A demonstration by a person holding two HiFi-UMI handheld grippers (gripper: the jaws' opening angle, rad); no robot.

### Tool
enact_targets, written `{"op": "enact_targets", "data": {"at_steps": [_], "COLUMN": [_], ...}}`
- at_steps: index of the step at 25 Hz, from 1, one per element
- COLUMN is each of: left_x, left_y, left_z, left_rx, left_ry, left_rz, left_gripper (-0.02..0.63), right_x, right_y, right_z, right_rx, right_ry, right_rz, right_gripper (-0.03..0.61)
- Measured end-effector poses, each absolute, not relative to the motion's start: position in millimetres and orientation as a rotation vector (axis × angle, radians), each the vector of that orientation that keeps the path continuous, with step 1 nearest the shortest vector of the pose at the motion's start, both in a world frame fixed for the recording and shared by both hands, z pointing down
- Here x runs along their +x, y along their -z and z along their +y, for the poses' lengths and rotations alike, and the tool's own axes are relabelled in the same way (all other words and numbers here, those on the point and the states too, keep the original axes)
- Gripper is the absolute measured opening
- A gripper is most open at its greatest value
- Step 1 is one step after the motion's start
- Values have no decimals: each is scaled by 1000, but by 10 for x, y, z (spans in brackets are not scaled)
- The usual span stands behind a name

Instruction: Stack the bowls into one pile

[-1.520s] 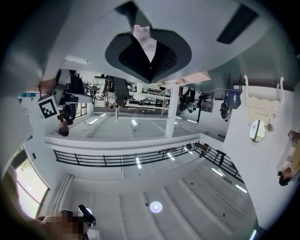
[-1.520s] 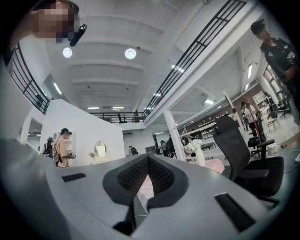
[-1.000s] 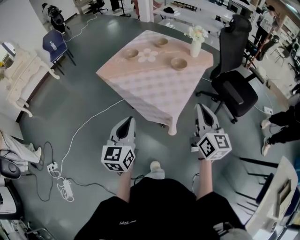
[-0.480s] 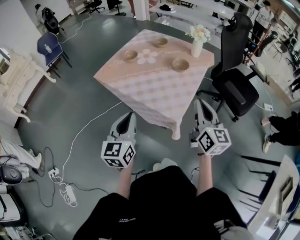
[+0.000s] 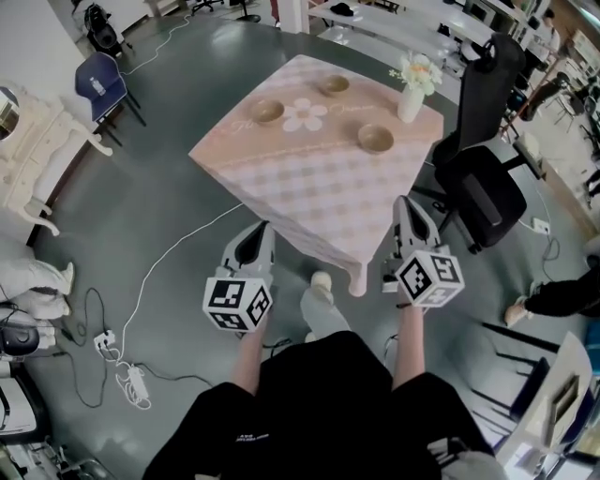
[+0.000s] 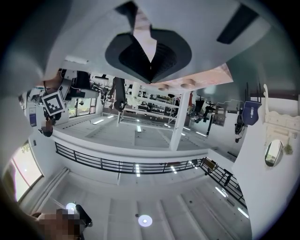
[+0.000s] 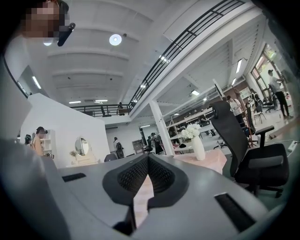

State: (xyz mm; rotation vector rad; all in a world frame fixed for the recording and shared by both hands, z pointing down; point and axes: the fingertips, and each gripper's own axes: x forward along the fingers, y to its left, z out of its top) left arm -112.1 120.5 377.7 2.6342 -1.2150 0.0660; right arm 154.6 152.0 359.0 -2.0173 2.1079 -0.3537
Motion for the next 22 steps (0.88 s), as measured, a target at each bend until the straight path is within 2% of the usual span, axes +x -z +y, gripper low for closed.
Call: {"op": "enact_targets", "data": {"at_steps": [22], "left_x": [-324], "left_y": [-4066], "left_z": [-639], "left_rx": [2613], "left_ry": [-166], "left_rz": [-1063], "left_gripper": [-3], "right_x": [2206], "right_y": [-3881], "right_z": [-298], "right_rx": [-2076], "right_ry": [512], "right_rz": [2011], "right_gripper": [-8]}}
